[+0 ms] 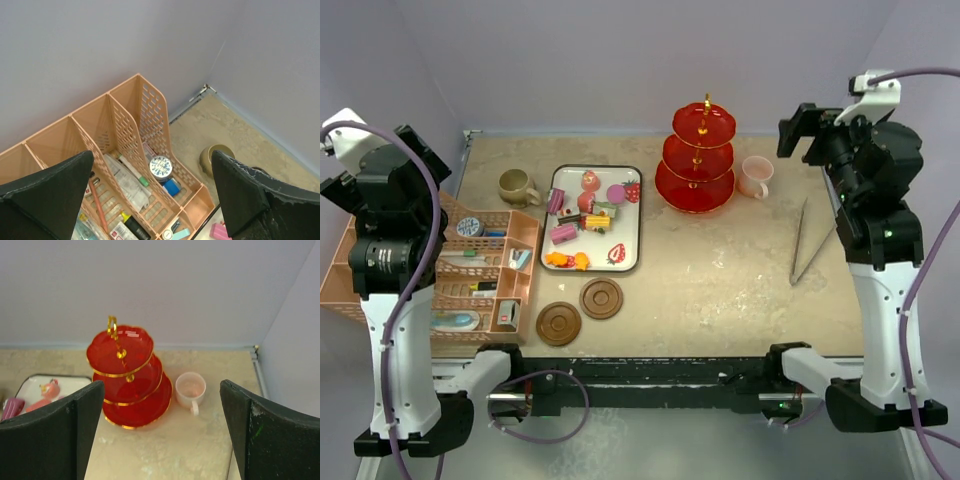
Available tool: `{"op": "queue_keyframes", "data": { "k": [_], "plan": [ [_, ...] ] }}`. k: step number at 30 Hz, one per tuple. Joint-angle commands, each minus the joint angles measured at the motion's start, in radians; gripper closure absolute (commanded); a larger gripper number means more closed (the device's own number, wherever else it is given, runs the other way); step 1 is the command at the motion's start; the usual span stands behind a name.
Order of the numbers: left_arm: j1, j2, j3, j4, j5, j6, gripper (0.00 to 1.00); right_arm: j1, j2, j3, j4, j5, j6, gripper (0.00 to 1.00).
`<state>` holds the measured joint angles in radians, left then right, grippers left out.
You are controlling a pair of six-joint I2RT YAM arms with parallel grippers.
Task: Serve the afternoon tea
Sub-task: Adjust the desert table at the center of the board.
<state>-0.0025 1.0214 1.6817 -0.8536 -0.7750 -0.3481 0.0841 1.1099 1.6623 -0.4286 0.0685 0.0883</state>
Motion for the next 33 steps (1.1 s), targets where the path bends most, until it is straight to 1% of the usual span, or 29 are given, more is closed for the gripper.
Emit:
{"op": "queue_keyframes", "data": {
  "k": [1,4,9,11,15,18,23,29,33],
  "plan": [
    [-0.015,-0.057,-0.078,0.019,0.039,-0.027,0.01,0.006,-0.081,-0.112,0.002,-0.084,0.053,0.01],
    [-0.024,-0.094,-0.155,0.001,0.116,-0.035,0.01,0.009,-0.139,-0.218,-0.010,-0.130,0.095,0.01],
    [-0.039,-0.153,-0.323,0.005,0.296,-0.056,0.01,0.014,-0.247,-0.427,0.028,-0.230,0.197,0.01],
    [-0.045,-0.181,-0.396,0.029,0.364,-0.072,0.01,0.017,-0.270,-0.499,0.028,-0.273,0.229,0.01],
    [-0.055,-0.231,-0.542,0.083,0.478,-0.081,0.01,0.022,-0.262,-0.566,0.016,-0.301,0.255,0.01],
    [-0.060,-0.250,-0.620,0.116,0.512,-0.079,0.01,0.024,-0.221,-0.573,0.017,-0.316,0.263,0.02],
    [-0.067,-0.284,-0.727,0.209,0.499,-0.089,0.01,0.028,-0.105,-0.523,0.036,-0.337,0.268,0.04],
    [-0.071,-0.301,-0.852,0.335,0.524,-0.096,0.01,0.038,0.041,-0.433,0.053,-0.274,0.271,0.10],
    [-0.072,-0.317,-0.887,0.384,0.528,-0.089,0.01,0.079,0.116,-0.372,0.062,-0.206,0.252,0.12]
  ]
}}
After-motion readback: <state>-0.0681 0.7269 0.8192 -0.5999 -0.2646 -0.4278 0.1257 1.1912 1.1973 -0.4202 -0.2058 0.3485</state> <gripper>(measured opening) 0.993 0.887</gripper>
